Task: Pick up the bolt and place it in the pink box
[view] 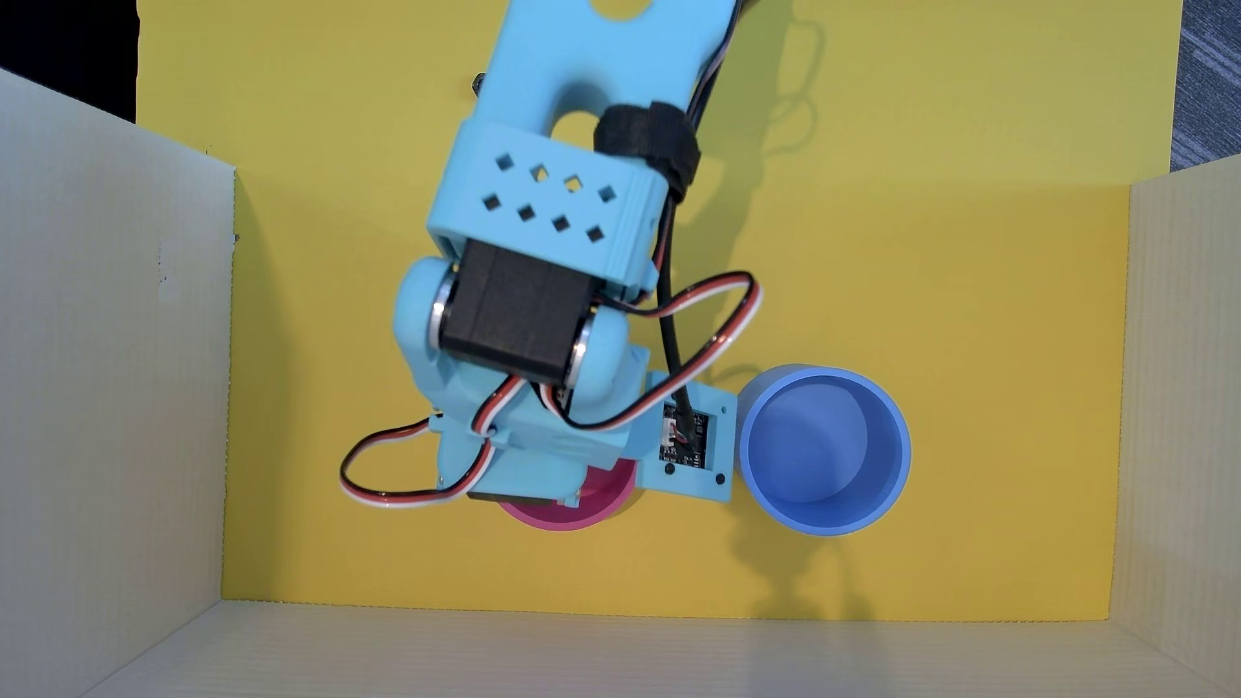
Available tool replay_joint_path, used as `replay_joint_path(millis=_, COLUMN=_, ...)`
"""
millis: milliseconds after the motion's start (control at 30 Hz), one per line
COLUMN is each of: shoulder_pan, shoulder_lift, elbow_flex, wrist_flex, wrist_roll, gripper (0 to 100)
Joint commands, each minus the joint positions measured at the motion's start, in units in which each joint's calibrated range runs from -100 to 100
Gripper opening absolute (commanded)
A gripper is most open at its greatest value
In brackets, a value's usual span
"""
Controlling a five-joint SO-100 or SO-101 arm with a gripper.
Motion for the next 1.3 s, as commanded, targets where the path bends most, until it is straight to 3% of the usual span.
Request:
replay_joint_path(millis=0, shoulder_pan=-0.2, shoulder_lift=0.8, elbow_flex=-5.2, wrist_flex=2.0, wrist_roll=0.1, gripper=10)
replay_joint_path(millis=133, shoulder_pan=-0.3, shoulder_lift=1.7, elbow_flex=-5.8, wrist_flex=2.5, wrist_roll=0.1, gripper=12)
replay_joint_path(millis=233, shoulder_pan=-0.3, shoulder_lift=1.8, elbow_flex=-5.8, wrist_flex=2.9, wrist_roll=-0.1, gripper=1)
replay_joint_path(millis=567, shoulder_pan=-2.5, shoulder_lift=-6.3, elbow_flex=-7.0, wrist_flex=13.9, wrist_roll=-0.6, gripper=1)
replay_joint_path(millis=833, shoulder_pan=-3.2, shoulder_lift=-19.7, elbow_flex=4.2, wrist_flex=14.0, wrist_roll=-0.7, gripper=2)
replay_joint_path(millis=1033, shoulder_pan=-3.3, shoulder_lift=-37.0, elbow_flex=22.5, wrist_flex=5.1, wrist_roll=-1.6, gripper=2)
replay_joint_path(millis=1267, shoulder_pan=-3.9, shoulder_lift=-58.3, elbow_flex=59.8, wrist_flex=-16.4, wrist_roll=-1.6, gripper=1)
